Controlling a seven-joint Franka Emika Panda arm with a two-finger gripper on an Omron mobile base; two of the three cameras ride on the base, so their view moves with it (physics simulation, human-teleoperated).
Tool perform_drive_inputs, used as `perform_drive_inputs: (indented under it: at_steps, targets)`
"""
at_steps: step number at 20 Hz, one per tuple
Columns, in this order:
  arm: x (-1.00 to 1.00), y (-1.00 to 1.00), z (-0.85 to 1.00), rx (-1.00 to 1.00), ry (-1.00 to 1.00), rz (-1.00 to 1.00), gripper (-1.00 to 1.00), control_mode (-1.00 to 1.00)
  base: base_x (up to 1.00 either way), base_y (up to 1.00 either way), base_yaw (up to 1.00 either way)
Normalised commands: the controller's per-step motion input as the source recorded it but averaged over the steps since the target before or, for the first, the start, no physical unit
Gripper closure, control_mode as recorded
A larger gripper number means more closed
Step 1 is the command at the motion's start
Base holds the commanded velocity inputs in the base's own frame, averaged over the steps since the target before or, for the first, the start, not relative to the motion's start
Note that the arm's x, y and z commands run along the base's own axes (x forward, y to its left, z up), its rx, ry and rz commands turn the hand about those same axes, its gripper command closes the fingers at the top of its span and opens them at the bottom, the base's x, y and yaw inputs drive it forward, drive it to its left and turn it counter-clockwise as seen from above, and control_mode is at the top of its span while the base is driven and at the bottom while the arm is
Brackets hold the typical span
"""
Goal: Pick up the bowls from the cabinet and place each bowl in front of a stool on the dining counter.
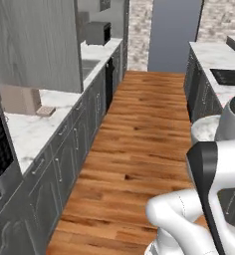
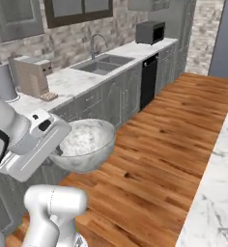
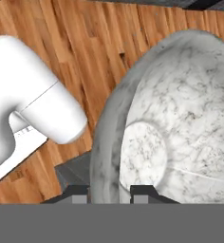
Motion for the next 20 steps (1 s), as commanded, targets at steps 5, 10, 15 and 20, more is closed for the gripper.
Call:
perform_drive_inputs:
  at_steps: [5, 10, 15, 20]
  targets:
    - [0.00, 0.00, 0.00, 0.00, 0.00, 0.00, 1.00, 1.00, 0.00, -0.79, -0.80]
    - [0.00, 0.00, 0.00, 0.00, 0.00, 0.00, 1.00, 1.00, -0.25, -0.23, -0.63]
    - [0.00, 0.00, 0.00, 0.00, 0.00, 0.00, 1.00, 1.00, -0.16, -0.04, -0.42]
    - [0.00, 0.00, 0.00, 0.00, 0.00, 0.00, 1.00, 1.00, -0.68, -0.50, -0.21]
